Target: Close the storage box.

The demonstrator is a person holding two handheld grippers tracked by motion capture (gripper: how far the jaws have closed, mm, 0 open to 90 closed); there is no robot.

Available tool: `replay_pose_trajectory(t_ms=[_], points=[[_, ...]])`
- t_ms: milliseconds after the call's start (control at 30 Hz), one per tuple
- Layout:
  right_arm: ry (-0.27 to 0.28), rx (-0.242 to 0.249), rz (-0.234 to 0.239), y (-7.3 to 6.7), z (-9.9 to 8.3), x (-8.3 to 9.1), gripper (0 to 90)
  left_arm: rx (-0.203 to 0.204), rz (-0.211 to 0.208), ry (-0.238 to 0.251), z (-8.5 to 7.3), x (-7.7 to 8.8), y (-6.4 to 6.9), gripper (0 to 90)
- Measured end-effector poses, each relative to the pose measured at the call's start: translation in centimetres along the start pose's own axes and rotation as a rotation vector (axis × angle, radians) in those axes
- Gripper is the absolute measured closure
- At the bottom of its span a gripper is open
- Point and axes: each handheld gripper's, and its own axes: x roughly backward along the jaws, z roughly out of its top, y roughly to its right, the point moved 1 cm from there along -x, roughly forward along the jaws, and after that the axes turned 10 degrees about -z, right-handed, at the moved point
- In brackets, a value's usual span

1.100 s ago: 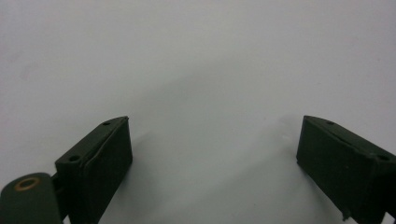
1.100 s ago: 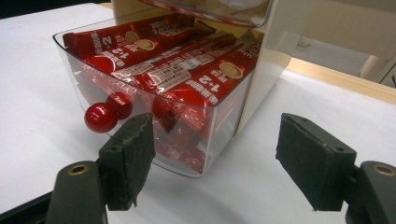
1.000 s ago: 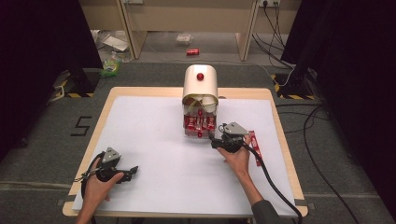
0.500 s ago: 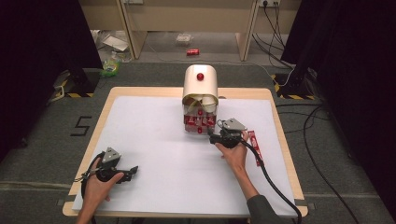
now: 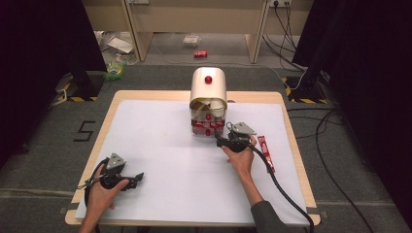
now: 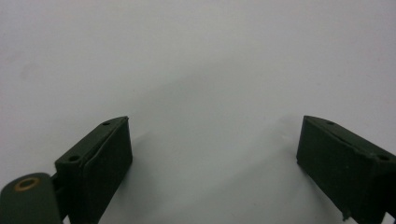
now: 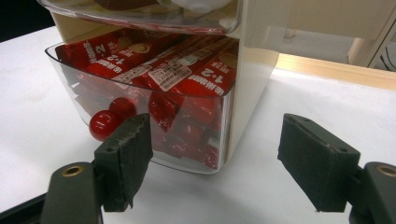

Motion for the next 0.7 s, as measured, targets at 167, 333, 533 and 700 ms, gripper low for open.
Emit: replay_pose_trajectory(t_ms=[167,333,533,700], points=[[-0.002,-0.001,-0.02,-0.09,0.18,-0.3,26.4,0.0,0.0,0.0,0.0,0.0,0.0,9.5],[-0.007,-0.016,-0.043,-0.31,0.43,-0.7,25.2,0.0,0.0,0.0,0.0,0.0,0.0,9.5],[-0.003,-0.021,-0.033,-0.54,0.37,-0.89,25.3,0.0,0.001,0.0,0.0,0.0,0.0,9.5],[-0.003,-0.013,-0.036,-0.56,0.41,-0.8,26.0,-0.001,0.001,0.0,0.0,0.0,0.01,9.5]])
